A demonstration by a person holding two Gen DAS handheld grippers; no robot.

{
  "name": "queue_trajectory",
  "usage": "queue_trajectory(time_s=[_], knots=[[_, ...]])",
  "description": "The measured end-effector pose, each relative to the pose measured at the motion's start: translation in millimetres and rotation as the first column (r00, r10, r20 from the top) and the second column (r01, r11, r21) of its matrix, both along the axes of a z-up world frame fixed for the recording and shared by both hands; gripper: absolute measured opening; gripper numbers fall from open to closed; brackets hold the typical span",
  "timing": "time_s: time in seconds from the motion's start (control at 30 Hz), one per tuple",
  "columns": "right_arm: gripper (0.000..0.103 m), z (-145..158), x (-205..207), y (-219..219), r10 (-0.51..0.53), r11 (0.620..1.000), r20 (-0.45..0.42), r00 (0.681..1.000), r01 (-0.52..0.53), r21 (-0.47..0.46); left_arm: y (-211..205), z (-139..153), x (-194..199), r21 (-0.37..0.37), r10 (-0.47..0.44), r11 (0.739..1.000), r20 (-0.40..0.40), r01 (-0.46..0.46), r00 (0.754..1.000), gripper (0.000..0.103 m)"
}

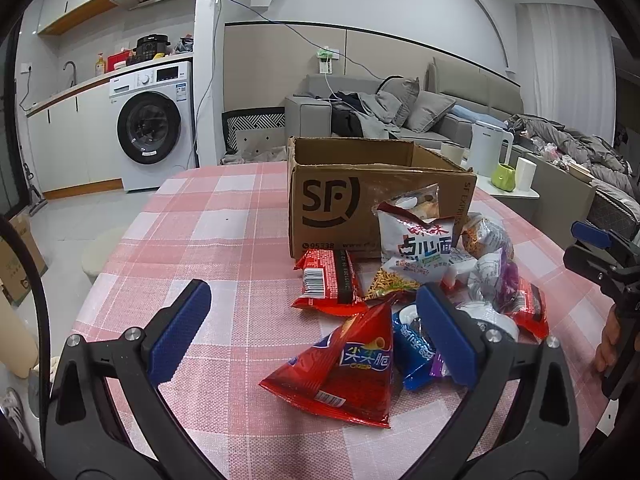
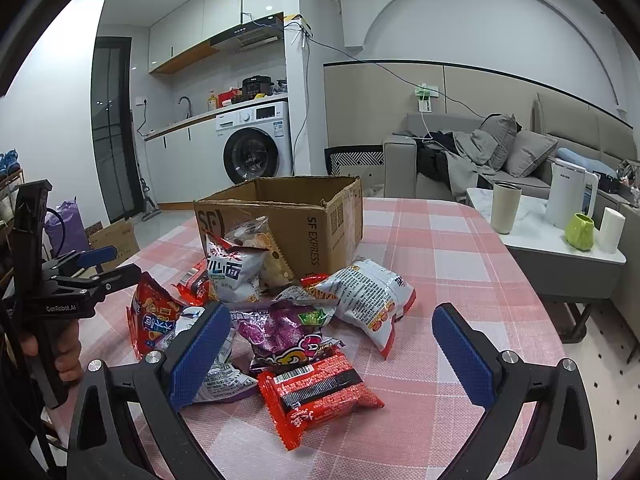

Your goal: Organize snacks

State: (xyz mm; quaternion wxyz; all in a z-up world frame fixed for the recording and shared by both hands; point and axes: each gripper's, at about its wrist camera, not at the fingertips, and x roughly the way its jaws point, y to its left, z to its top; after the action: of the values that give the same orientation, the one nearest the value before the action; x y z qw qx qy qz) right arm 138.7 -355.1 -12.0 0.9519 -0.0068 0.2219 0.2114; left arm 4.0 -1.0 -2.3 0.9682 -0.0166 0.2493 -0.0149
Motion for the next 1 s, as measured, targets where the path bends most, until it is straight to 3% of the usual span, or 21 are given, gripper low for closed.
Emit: queue_trajectory(time_s=[1.0], knots=[[0.103, -0.2, -0.5, 2.4, 0.003, 1.000, 0.001, 1.000, -0.003, -0.007, -0.7, -0.6, 0.6, 0.004, 0.002, 1.000, 0.001, -0.002, 1.000, 0.102]])
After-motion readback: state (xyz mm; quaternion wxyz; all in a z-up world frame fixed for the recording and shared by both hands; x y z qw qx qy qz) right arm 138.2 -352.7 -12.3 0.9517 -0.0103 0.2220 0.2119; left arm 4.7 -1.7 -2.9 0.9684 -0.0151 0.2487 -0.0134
